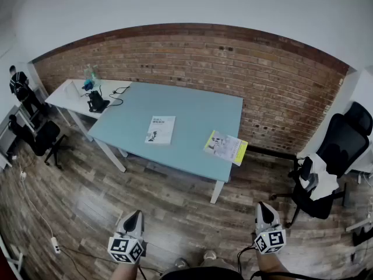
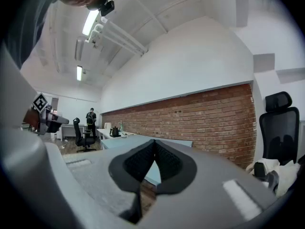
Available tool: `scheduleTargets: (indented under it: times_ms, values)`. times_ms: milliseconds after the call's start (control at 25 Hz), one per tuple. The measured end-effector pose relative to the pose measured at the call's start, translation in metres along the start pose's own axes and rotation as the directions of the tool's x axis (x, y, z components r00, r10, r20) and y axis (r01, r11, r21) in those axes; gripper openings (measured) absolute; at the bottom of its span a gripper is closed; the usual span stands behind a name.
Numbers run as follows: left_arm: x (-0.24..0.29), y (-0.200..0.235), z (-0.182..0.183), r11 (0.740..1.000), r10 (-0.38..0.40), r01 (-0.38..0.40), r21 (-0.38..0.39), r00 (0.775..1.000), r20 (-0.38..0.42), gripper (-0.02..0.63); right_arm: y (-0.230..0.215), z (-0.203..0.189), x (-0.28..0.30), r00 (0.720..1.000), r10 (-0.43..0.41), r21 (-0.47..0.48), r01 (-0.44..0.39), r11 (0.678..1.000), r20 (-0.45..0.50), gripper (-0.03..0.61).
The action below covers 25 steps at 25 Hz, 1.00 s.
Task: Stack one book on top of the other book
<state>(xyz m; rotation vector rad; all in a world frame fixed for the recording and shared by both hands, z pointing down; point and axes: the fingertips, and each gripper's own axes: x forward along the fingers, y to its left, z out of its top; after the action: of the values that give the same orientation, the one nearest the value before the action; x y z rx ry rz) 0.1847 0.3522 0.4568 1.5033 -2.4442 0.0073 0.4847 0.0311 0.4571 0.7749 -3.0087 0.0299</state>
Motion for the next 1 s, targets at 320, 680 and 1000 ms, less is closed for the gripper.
scheduleTargets:
  times_ms: [320,680,1000]
  values:
    - [0.011,-0.015,0.011,1.0,0.005,-0.005,0.025,1.0,0.011,0.005,-0.01,-0.01,0.006,1.0,0.03,0.009,-0.03,0.999,0.0,0.002]
    - [0.02,-0.052,0.013,0.997,0.031,-0.032,0.065,0.999,0.018,0.005,0.003,-0.008,0.003,0.969,0.243,-0.082,-0.238,0.968,0.048,0.003]
    - [0.005,-0.049,-0.001,0.998,0.053,-0.053,0.021,0.998,-0.029,0.005,0.01,-0.031,0.015,0.958,0.288,-0.036,-0.288,0.957,-0.02,0.003]
